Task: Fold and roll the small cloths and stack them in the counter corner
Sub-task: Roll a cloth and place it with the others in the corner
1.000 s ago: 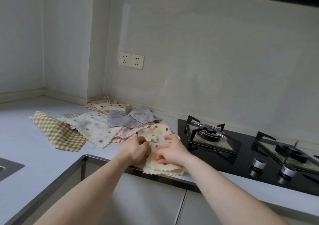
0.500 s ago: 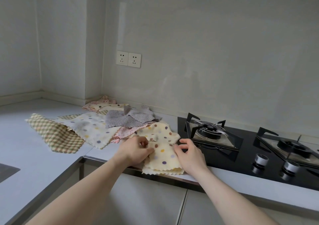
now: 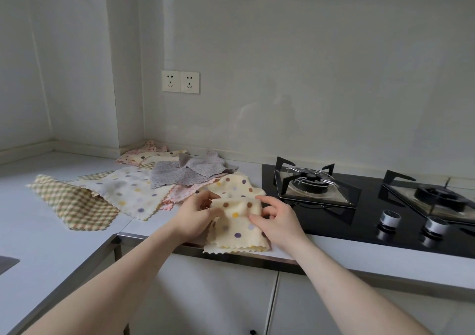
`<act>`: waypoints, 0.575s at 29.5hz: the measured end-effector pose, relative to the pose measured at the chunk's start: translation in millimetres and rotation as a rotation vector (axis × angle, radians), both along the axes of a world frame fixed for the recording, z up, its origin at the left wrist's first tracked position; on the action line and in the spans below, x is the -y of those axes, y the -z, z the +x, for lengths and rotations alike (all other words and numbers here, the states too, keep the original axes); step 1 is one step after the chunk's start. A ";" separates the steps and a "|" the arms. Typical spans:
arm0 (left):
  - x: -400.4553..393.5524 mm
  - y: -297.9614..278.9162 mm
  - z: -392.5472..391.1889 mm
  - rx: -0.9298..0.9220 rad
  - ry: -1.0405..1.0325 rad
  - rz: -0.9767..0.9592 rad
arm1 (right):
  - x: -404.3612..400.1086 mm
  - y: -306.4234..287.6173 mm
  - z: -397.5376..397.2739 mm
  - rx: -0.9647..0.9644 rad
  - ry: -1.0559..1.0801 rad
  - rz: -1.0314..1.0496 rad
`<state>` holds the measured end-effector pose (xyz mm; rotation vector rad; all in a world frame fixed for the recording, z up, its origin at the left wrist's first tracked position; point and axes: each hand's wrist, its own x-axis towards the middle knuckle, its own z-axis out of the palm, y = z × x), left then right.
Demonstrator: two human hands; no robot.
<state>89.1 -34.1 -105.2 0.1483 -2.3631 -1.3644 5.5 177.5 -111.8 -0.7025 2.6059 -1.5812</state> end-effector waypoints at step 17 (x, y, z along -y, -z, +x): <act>-0.1 2.1 3.7 -0.086 -0.014 -0.024 | -4.1 2.7 -1.3 -0.093 0.067 -0.156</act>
